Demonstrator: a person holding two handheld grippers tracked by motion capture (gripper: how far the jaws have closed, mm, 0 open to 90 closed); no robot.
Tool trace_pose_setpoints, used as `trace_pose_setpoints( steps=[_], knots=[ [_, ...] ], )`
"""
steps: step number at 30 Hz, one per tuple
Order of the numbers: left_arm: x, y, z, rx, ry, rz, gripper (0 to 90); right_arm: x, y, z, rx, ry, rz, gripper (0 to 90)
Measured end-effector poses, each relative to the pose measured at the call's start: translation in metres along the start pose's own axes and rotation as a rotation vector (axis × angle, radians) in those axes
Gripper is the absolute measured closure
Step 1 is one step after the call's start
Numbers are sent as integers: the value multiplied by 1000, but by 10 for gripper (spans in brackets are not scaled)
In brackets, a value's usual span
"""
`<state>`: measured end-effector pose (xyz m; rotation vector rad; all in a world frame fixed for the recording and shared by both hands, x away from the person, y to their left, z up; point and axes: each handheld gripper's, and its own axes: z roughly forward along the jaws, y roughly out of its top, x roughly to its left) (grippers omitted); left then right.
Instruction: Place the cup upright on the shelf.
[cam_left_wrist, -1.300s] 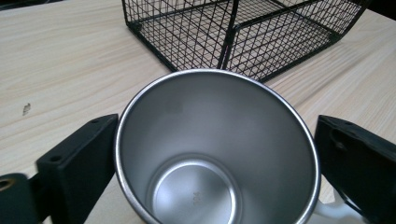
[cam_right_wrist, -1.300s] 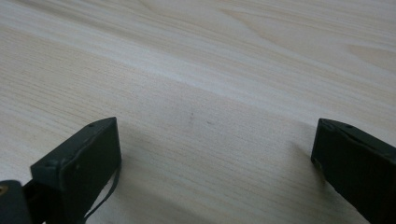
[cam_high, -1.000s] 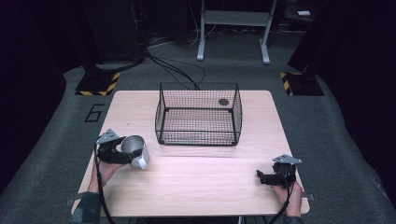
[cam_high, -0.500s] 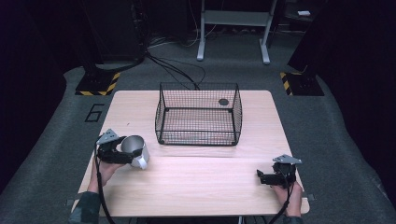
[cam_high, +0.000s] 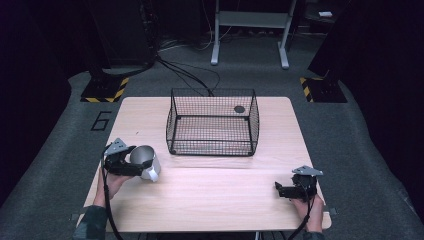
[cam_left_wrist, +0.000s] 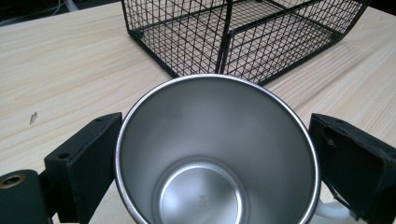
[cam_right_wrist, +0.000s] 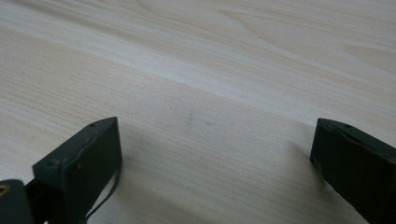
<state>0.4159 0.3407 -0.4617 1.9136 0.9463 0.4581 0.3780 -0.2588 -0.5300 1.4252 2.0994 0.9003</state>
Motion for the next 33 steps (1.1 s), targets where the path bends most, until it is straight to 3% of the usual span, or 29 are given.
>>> trace_pose_setpoints(
  steps=[11, 15, 33],
  knots=[
    [-6, 11, -7, -22, -9, 7, 63, 0, 0, 0, 0, 0, 0, 17],
    [-9, 15, -9, -30, -35, 0, 63, 0, 0, 0, 0, 0, 0, 17],
    [-34, 40, -10, -31, -78, 69, 63, 0, 0, 0, 4, -2, 3, 8]
  ],
)
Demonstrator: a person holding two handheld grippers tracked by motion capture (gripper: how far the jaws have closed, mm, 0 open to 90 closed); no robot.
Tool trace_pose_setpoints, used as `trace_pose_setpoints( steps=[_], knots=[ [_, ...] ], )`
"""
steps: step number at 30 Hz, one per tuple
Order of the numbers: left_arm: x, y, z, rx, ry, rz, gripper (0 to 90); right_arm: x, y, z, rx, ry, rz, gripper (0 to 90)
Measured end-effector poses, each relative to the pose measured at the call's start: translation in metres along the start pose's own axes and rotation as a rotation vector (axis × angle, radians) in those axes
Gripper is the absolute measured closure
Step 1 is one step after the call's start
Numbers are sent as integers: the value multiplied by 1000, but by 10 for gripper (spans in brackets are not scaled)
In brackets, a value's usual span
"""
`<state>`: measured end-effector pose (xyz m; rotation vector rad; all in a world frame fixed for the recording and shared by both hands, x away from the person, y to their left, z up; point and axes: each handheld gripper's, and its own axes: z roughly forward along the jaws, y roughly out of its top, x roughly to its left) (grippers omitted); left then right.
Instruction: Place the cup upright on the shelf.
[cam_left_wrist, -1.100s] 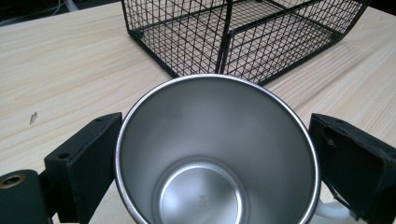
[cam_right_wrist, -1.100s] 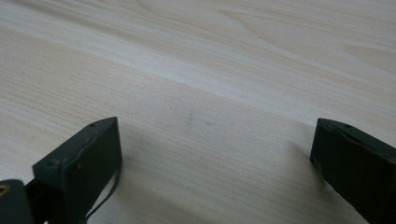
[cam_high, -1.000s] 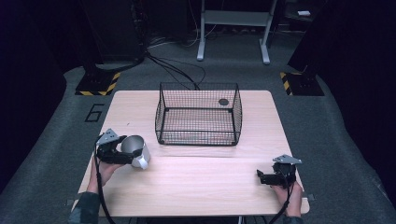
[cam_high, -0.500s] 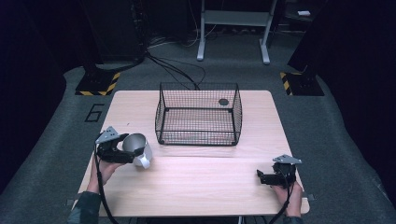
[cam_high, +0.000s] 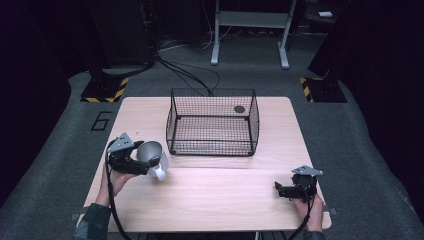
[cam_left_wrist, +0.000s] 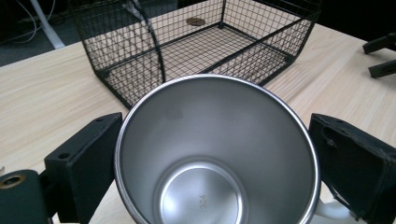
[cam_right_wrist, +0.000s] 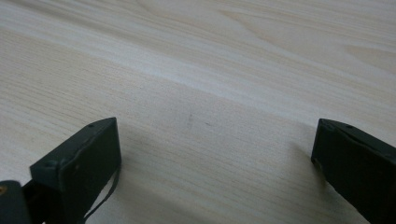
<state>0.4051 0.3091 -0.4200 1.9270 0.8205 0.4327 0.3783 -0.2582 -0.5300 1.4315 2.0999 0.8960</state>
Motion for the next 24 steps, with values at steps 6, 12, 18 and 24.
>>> trace_pose_setpoints(
  steps=[6, 12, 18, 24],
  knots=[
    [-8, 9, 2, 0, -20, 22, 63, 0, 2, 2, 7, -2, 3, 0],
    [-18, 20, 6, -3, -40, 45, 63, 0, 2, 2, 7, -2, 4, 0],
    [-24, 29, 11, -6, -66, 59, 63, 0, 2, 2, 7, -3, 4, 0],
    [-30, 39, 18, -6, -91, 85, 63, 0, 2, 2, 7, -3, 4, 0]
  ],
)
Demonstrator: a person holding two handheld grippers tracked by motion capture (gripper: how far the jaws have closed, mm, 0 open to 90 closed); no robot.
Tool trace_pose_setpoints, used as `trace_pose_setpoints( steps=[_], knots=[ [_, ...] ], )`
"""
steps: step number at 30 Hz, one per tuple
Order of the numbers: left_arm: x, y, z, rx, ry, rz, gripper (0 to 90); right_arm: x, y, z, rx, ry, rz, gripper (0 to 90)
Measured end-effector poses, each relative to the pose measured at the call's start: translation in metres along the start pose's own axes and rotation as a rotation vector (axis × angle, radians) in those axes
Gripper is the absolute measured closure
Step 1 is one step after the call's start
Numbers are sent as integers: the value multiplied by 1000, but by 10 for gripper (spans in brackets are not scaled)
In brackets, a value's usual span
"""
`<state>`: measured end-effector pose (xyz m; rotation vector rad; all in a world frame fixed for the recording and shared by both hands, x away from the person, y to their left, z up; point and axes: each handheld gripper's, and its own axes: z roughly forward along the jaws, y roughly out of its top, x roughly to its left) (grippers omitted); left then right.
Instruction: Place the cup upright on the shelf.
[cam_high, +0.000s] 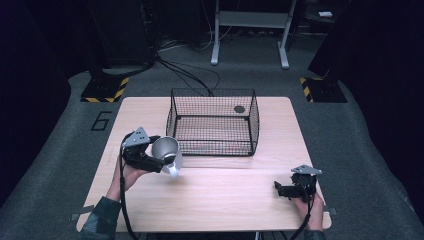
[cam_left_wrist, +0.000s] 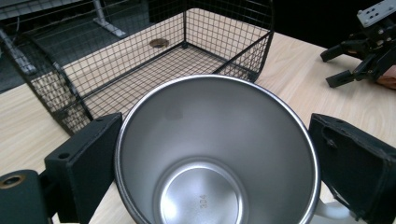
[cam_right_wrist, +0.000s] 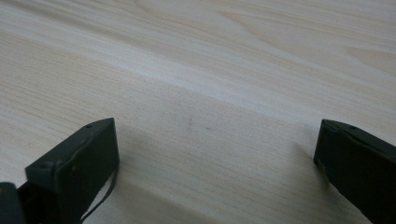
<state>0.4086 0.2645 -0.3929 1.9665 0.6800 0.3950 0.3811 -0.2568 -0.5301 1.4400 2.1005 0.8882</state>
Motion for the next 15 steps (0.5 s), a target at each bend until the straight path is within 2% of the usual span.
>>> trace_pose_setpoints(
  steps=[15],
  knots=[
    [-10, 22, 15, -4, -49, 22, 63, 0, 0, 0, -1, -1, -2, 0]
  ],
)
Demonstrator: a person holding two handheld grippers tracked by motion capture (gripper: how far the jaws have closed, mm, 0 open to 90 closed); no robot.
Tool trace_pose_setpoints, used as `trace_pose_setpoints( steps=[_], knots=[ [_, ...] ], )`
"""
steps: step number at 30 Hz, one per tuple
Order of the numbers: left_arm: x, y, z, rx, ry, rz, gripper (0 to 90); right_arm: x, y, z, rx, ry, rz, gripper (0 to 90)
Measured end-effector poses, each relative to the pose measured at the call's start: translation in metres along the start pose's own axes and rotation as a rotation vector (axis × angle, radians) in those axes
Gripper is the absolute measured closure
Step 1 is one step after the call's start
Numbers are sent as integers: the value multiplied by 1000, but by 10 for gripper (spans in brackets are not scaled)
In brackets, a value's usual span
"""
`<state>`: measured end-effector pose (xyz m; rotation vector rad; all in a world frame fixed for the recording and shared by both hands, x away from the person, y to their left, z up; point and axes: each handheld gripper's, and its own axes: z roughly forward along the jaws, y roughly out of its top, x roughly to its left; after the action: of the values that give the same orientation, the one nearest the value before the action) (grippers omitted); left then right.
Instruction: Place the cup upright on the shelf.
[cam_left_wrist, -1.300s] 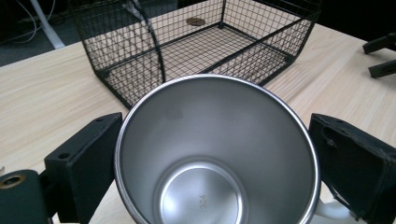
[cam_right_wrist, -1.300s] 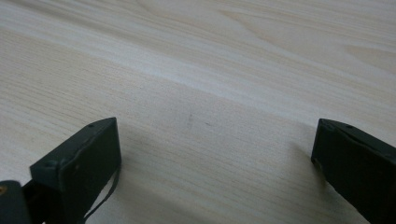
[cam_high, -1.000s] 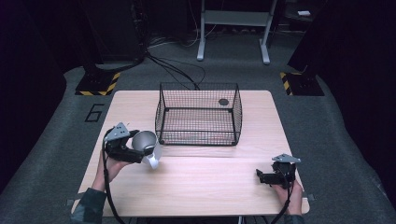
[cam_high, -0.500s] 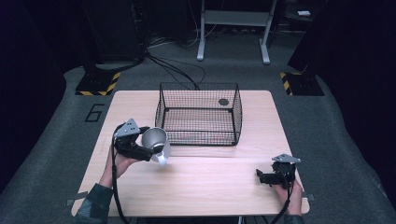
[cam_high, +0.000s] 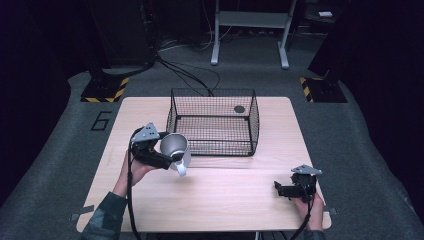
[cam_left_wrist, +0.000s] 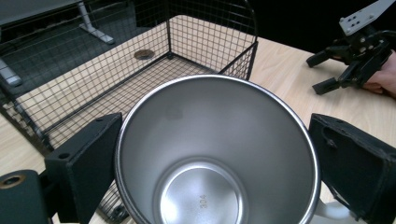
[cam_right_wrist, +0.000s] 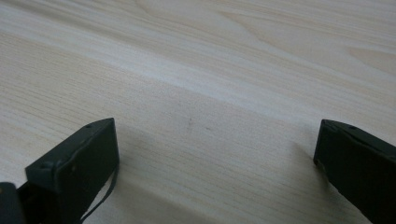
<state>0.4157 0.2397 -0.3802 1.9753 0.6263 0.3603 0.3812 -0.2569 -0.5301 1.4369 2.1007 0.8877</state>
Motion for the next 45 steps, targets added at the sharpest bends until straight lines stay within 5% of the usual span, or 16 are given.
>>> trace_pose_setpoints(
  steps=[22, 45],
  knots=[
    [0, 37, 18, -17, -34, 29, 63, 0, 0, 0, 1, 2, 0, 0],
    [18, 74, 50, -18, -25, 25, 63, 1, 0, 0, 1, 1, 5, 0]
  ],
)
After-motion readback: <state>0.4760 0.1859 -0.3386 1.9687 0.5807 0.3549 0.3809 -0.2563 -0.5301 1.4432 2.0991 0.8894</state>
